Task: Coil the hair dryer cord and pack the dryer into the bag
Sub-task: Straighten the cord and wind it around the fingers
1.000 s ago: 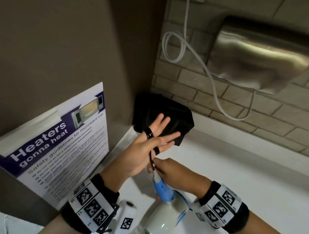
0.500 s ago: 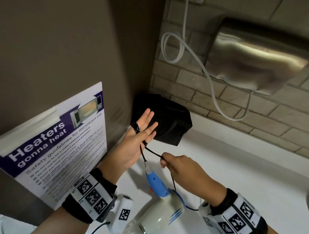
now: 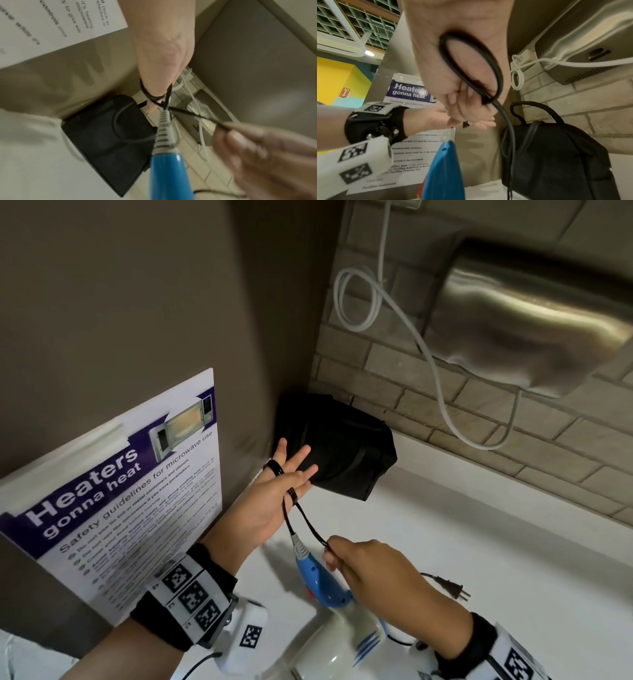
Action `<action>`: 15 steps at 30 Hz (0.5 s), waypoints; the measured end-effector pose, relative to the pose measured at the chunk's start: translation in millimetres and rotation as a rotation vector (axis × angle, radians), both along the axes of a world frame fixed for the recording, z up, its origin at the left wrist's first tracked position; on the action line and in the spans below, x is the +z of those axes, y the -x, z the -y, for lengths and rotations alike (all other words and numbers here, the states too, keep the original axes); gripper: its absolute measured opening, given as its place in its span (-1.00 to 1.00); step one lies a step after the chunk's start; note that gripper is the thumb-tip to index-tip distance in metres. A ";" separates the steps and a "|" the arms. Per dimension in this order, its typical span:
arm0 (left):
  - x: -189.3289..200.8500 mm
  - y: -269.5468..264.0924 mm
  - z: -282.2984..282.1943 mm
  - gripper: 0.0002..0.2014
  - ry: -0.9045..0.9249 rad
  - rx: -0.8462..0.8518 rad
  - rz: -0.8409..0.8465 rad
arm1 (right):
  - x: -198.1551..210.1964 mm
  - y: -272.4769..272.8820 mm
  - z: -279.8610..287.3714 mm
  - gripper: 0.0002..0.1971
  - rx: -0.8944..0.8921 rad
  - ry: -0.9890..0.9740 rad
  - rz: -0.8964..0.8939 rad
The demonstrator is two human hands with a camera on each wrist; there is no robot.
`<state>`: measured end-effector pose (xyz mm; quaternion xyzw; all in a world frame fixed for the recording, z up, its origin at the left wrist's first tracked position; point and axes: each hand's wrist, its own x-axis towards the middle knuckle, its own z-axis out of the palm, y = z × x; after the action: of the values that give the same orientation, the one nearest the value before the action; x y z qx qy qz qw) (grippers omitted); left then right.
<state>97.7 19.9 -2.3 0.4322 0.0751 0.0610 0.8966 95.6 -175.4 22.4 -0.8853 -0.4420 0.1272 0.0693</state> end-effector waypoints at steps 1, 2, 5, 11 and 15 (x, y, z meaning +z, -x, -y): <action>-0.8 0.2 1.1 -0.33 -0.038 -0.002 -0.018 | 3.6 0.8 -1.1 -0.92 0.001 -0.003 0.015; -0.8 0.6 3.2 -0.36 -0.078 -0.002 -0.037 | 7.3 1.1 -3.0 -0.90 0.005 -0.017 0.046; 2.3 3.0 11.8 -0.33 -0.212 -0.026 -0.102 | 20.2 -2.8 -12.4 -0.71 0.022 -0.074 0.246; 7.9 10.2 12.6 -0.43 -0.286 -0.217 -0.086 | 55.6 -25.0 -29.8 -0.90 0.095 -0.146 0.572; 24.2 25.6 12.3 -0.44 -0.301 -0.463 0.049 | 59.7 -47.7 -39.4 -0.83 0.136 -0.143 0.653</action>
<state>72.1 7.6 22.0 0.5645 -0.0573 -0.1243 0.8140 143.3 -136.0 82.1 -0.8406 -0.5067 -0.1900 -0.0227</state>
